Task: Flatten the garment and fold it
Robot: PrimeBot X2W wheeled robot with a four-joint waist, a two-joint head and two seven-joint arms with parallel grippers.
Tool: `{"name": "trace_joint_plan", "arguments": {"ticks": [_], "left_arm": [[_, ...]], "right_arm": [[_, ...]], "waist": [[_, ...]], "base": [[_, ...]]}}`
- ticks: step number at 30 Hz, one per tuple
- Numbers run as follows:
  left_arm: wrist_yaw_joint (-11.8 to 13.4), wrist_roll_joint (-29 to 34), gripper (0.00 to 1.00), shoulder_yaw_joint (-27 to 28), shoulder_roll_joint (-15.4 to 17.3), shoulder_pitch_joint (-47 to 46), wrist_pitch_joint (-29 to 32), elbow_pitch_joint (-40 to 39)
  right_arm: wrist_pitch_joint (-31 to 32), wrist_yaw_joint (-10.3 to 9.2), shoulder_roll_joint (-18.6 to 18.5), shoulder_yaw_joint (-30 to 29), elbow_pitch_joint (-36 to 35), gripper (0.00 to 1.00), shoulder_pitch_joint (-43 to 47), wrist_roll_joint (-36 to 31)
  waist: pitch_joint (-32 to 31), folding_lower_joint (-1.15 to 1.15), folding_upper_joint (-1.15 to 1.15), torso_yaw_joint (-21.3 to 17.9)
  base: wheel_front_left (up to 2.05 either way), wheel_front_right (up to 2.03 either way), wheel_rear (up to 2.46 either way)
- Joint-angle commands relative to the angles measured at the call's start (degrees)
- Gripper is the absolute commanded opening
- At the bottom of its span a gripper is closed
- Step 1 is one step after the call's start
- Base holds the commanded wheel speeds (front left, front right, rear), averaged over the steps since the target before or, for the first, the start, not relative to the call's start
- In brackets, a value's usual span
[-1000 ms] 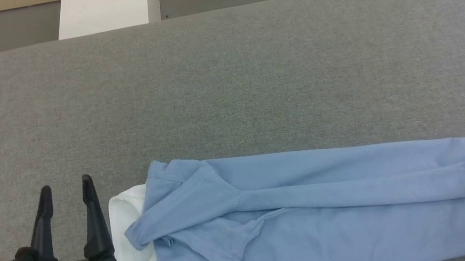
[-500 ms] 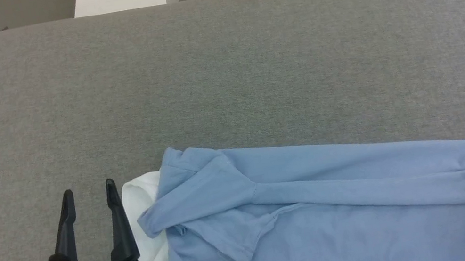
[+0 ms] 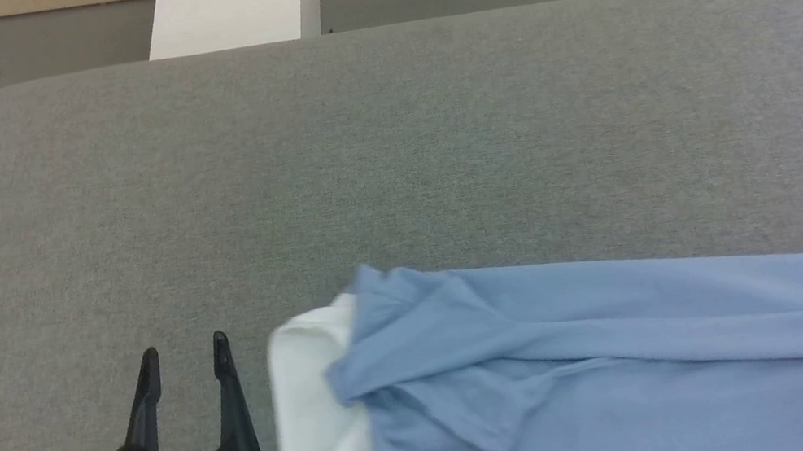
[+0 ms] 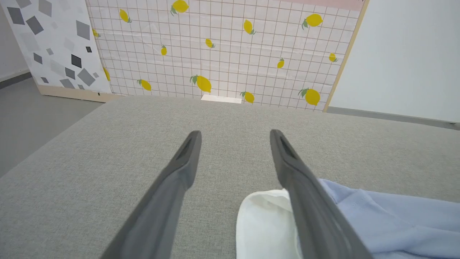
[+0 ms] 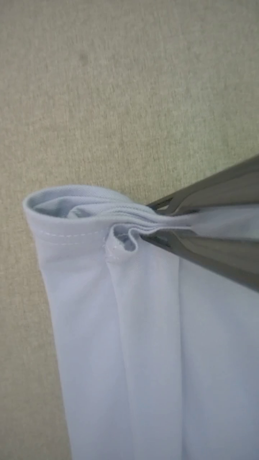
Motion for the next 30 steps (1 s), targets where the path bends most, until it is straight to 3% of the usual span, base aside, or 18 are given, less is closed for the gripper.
{"name": "trace_joint_plan", "arguments": {"ticks": [1,5,8,14,20,30], "left_arm": [[-0.5,-0.5,1.00,-0.2,-0.3,0.7,0.0,0.4],[-0.7,-0.8,1.00,-0.6,-0.4,0.9,0.2,1.0],[-0.8,-1.1,1.00,-0.7,-0.5,1.0,0.2,1.4],[-1.3,-1.9,1.00,-1.2,-1.3,0.9,0.0,2.2],[-1.7,-2.3,1.00,-1.6,-2.2,0.1,-0.1,3.0],[-2.4,-2.6,1.00,-2.3,-3.2,-1.6,-0.3,4.0]], "right_arm": [[-0.4,-0.12,-1.2,-2.0,0.5,0.00,-0.8,-1.2],[-0.4,-0.12,-3.3,-5.3,0.6,0.00,-0.7,-3.0],[1.3,-0.12,-3.5,-4.6,-1.3,0.00,-0.5,-1.5],[13.7,-0.12,-0.3,3.7,-15.2,0.00,2.1,7.1],[20.8,-0.12,2.6,12.0,-25.9,0.00,1.3,10.8],[22.2,-0.12,6.1,29.0,-27.7,0.00,-7.8,11.9]], "waist": [[-0.6,0.00,0.00,-0.5],[-1.1,0.00,0.00,-0.7],[-1.3,0.00,0.00,-0.9],[-1.4,0.00,0.00,-1.1],[-1.1,0.00,0.00,-0.5],[0.5,0.00,0.00,2.0]], "base": [[0.00,0.00,0.00],[0.00,0.00,0.00],[0.00,0.00,0.00],[0.00,0.00,0.00],[0.00,0.00,0.00],[0.00,0.00,0.00]]}}
